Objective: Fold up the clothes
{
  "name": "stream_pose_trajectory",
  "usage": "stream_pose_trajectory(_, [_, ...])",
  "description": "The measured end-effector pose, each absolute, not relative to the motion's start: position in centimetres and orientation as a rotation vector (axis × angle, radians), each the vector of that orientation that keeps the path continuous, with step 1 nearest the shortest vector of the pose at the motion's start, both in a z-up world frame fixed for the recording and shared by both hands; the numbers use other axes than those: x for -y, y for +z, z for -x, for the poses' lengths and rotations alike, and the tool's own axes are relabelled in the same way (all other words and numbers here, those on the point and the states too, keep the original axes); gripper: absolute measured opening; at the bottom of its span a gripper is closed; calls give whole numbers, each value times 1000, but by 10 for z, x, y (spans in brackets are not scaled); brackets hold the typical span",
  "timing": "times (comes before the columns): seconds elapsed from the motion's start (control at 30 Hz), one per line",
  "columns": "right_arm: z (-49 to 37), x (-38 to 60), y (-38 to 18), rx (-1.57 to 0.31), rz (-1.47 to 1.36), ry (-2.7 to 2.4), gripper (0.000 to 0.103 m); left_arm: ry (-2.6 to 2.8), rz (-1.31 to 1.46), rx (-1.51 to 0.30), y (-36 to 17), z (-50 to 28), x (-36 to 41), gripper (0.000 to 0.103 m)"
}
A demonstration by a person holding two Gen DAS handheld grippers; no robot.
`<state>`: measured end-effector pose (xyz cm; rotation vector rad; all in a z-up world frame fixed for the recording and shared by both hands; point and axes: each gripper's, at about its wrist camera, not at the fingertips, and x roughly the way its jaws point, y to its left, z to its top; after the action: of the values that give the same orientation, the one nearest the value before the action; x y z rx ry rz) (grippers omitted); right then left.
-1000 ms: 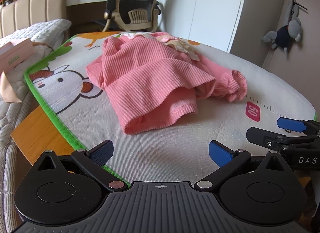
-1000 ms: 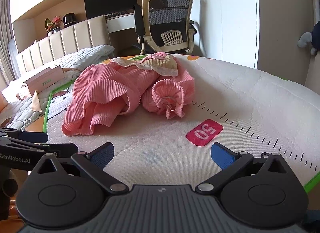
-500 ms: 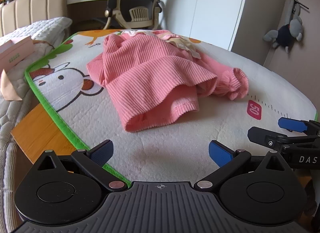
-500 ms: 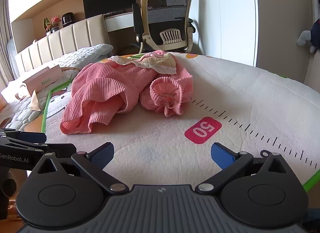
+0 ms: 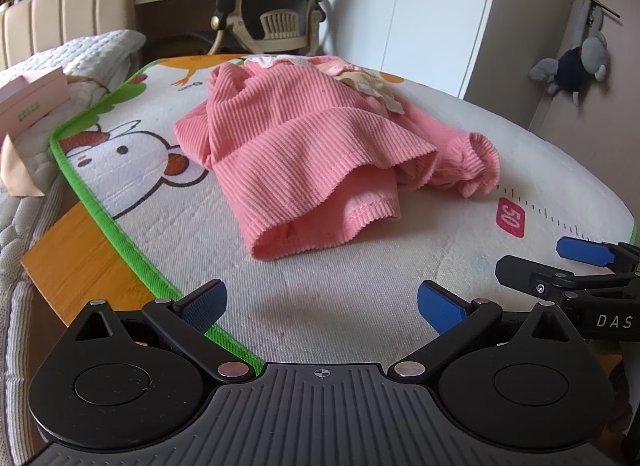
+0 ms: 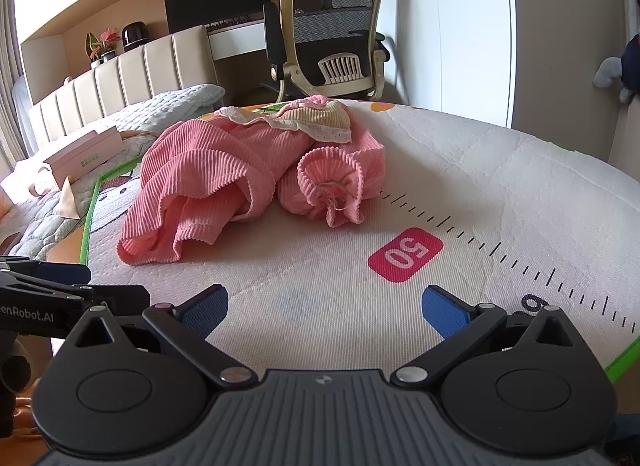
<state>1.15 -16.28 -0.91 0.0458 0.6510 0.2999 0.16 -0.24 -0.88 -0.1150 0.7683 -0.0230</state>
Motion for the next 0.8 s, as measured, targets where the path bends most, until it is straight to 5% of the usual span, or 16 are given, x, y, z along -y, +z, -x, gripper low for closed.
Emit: stream_pose_trajectory(0.8, [-12,163,-11,-661,-49,298,103,-23,117,-778,-10,-2,3,103])
